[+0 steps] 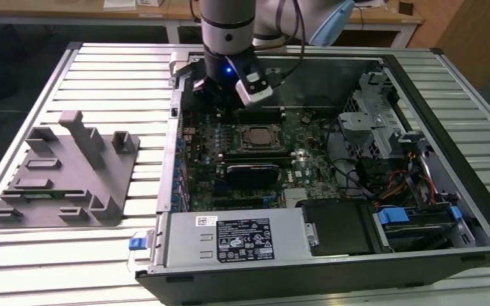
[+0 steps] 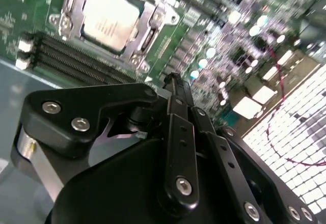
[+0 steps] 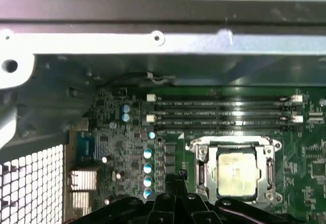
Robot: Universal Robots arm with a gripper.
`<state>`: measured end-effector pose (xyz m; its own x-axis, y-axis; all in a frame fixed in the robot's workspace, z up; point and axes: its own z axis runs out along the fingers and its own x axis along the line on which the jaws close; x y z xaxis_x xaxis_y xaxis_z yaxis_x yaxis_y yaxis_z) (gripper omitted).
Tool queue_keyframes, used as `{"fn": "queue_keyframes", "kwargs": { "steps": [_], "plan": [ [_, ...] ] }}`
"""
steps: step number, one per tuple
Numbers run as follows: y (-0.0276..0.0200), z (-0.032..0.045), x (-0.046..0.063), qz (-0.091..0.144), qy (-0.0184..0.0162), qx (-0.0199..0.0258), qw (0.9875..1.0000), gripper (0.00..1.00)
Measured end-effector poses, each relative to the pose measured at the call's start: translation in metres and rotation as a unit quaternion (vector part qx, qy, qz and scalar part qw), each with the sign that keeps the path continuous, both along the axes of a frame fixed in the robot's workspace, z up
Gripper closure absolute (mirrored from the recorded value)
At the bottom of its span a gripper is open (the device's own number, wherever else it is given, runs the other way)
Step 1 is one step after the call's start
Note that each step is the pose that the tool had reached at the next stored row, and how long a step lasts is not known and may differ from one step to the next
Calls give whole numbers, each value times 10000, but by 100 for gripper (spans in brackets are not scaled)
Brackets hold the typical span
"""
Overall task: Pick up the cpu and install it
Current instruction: 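Install the first cpu locking lever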
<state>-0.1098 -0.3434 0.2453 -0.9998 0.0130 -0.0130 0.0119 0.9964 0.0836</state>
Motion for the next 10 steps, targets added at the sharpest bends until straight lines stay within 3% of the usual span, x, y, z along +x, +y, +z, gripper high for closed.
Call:
{"fn": "queue_keyframes", "kwargs": {
  "steps": [6, 10],
  "plan": [
    [-4, 0, -21, 0, 0, 386, 9993, 89],
    [-5, -1, -33, 0, 0, 600, 9982, 89]
  ]
}}
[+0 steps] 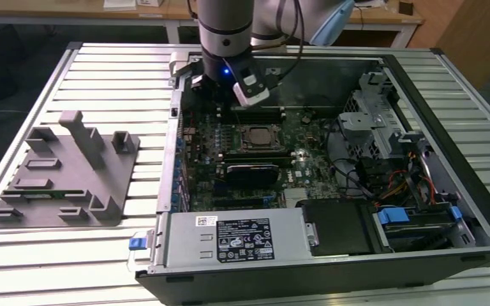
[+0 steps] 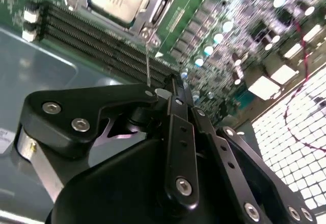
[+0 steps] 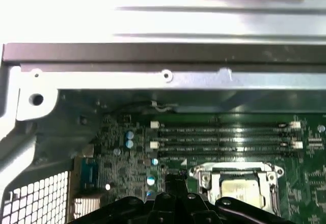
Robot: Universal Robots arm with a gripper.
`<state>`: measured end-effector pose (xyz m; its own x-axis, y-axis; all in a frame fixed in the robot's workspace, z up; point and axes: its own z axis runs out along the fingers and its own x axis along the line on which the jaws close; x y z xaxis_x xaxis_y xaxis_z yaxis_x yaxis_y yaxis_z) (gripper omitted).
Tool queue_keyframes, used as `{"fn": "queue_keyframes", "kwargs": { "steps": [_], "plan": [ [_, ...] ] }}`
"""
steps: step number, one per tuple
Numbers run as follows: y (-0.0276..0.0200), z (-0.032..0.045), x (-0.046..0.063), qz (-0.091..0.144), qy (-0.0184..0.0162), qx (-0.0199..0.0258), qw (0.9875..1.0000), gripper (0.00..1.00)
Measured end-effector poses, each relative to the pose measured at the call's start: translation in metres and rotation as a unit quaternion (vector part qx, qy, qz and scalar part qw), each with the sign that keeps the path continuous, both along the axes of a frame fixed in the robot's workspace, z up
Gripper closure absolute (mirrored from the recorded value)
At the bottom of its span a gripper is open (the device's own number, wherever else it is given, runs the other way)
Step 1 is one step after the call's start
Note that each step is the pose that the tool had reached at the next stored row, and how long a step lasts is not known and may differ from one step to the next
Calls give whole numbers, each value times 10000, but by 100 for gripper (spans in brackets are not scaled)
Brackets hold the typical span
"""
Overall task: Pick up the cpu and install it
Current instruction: 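Install the first cpu locking lever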
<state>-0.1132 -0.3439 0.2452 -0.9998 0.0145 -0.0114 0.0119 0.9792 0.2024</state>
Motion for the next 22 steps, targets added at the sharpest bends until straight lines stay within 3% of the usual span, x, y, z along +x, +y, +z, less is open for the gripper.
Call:
{"fn": "queue_keyframes", "kwargs": {
  "steps": [3, 6, 12, 22],
  "plan": [
    [-1, 0, -5, 0, 1, 153, 9999, 89],
    [-2, -2, -5, 0, 0, 274, 9996, 89],
    [-2, -3, 32, 0, 0, 288, 9996, 89],
    [-2, -4, 261, -3, 0, 288, 9996, 89]
  ]
}}
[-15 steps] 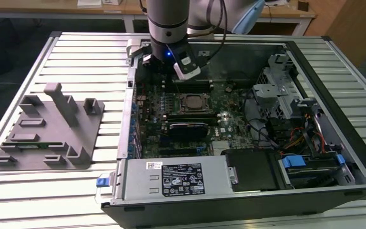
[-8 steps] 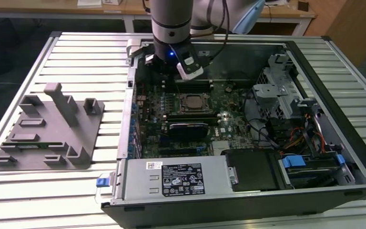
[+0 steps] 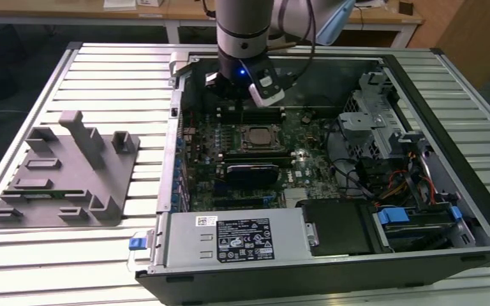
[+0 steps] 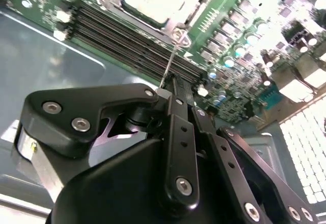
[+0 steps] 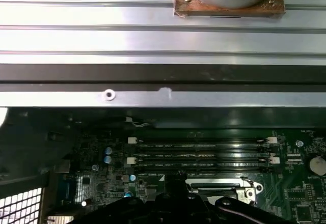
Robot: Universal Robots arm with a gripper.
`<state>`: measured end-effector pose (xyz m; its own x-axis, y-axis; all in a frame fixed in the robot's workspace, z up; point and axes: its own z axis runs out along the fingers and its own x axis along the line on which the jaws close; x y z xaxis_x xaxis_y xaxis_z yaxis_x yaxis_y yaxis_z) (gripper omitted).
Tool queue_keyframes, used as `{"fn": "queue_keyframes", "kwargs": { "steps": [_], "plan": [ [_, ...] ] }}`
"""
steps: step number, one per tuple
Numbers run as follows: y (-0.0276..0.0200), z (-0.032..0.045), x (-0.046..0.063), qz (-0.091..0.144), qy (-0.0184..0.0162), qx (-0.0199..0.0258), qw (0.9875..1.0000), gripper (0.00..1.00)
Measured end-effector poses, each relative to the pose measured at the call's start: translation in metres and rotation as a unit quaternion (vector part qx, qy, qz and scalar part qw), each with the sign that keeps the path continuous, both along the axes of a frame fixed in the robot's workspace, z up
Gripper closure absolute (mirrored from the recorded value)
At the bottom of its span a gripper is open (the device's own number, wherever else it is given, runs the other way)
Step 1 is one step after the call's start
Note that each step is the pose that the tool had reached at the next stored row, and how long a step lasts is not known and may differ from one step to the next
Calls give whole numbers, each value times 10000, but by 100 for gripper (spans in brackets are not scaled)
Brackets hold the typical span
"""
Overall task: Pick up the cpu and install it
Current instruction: 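Install the first cpu locking lever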
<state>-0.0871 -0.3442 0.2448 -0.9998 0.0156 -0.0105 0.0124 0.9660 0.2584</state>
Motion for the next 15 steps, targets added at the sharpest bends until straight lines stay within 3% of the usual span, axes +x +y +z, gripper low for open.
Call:
{"fn": "queue_keyframes", "kwargs": {
  "steps": [5, 12, 15],
  "plan": [
    [0, 0, 65, 0, 0, 0, 10000, 89],
    [0, -3, 68, 0, -4, 1, 10000, 89],
    [-3, -15, 68, -1, -70, 13, 10000, 89]
  ]
}}
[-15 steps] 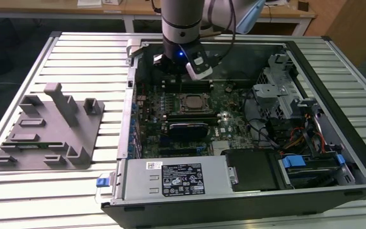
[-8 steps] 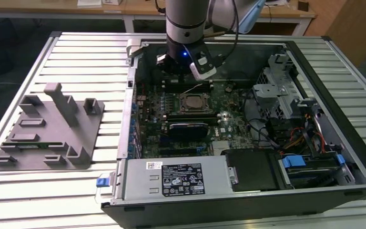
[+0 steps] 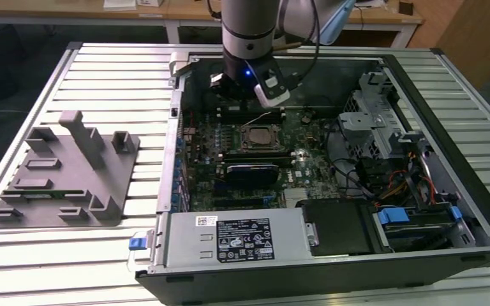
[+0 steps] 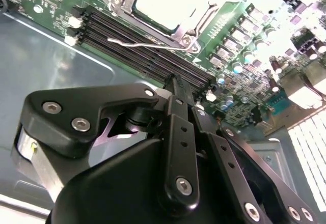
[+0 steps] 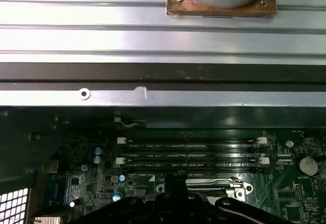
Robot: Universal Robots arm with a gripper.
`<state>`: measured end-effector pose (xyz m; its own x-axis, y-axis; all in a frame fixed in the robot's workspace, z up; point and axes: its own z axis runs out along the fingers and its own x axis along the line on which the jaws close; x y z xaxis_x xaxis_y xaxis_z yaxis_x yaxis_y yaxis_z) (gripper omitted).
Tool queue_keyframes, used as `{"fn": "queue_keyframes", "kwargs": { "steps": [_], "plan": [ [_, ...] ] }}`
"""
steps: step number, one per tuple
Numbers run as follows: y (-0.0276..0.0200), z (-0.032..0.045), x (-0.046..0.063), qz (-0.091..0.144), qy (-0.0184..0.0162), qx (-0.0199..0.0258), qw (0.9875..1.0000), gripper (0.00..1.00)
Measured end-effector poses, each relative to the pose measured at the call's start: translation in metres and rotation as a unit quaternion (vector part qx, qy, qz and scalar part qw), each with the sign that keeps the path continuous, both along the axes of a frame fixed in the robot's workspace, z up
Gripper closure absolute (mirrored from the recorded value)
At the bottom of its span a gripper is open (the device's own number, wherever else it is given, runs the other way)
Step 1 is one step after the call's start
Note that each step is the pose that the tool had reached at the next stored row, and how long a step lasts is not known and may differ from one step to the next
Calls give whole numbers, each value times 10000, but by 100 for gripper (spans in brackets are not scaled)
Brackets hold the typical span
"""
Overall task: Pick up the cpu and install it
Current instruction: 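Install the first cpu locking lever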
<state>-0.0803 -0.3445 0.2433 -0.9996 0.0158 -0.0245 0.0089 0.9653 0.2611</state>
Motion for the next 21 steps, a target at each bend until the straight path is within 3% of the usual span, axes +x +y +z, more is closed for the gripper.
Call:
{"fn": "queue_keyframes", "kwargs": {
  "steps": [9, 15, 21],
  "plan": [
    [-23, -32, 1, -6, -267, 25, 9996, 89],
    [-53, -82, 13, -80, -287, 85, 9995, 89],
    [-57, -132, 15, -294, -288, 103, 9991, 89]
  ]
}}
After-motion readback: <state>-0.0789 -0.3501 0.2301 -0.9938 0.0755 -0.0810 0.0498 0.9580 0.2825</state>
